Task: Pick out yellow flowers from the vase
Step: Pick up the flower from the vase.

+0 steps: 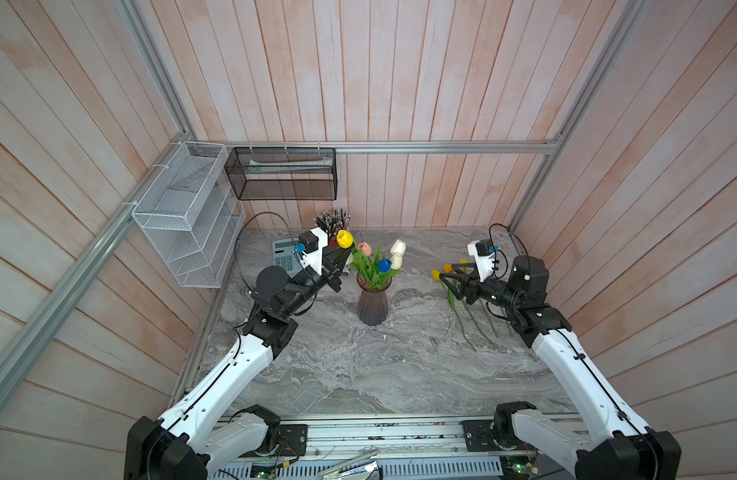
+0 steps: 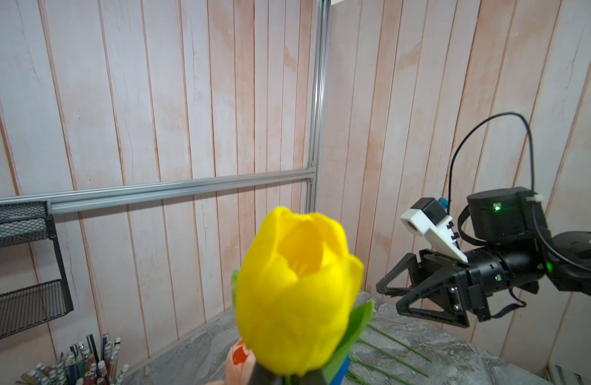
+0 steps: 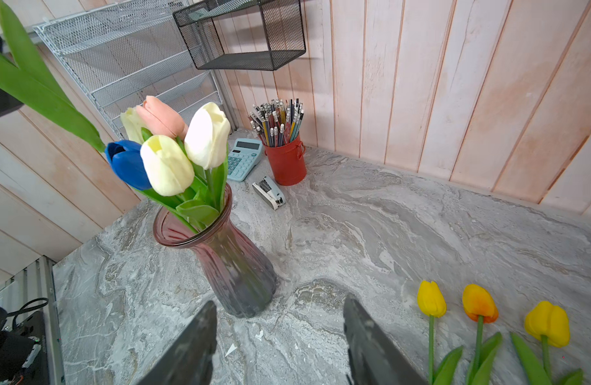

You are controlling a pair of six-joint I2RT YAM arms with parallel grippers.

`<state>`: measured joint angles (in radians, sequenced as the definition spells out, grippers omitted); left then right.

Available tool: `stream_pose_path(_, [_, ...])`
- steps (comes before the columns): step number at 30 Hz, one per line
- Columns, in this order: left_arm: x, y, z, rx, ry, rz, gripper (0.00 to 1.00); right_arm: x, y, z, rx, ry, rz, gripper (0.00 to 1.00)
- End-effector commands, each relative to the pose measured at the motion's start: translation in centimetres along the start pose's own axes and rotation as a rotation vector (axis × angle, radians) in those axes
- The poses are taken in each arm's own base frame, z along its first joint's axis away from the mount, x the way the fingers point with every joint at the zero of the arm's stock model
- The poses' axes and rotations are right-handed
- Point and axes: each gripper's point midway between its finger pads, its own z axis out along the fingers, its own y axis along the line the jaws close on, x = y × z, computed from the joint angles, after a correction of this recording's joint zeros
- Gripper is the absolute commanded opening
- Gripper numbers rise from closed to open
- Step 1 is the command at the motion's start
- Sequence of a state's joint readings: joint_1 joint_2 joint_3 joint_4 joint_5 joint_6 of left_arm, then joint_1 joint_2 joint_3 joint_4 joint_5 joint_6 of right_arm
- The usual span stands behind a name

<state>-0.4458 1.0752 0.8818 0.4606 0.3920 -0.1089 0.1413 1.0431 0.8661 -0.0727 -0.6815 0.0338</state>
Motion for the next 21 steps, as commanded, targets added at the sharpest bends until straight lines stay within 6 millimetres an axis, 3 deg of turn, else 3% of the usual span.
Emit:
stream_pose_path(1, [-2.2, -0.8, -0.4, 0.022, -0.007, 0.009, 0.05, -1.0, 1.0, -0.5, -0.041, -0.037, -0.037, 0.62])
stream_pose_path(21, [-11.0, -3.6, -4.1, 0.043, -0.048, 0.098, 0.05, -4.2, 5.6, -2.2, -0.253, -0.12, -0.149, 0.62])
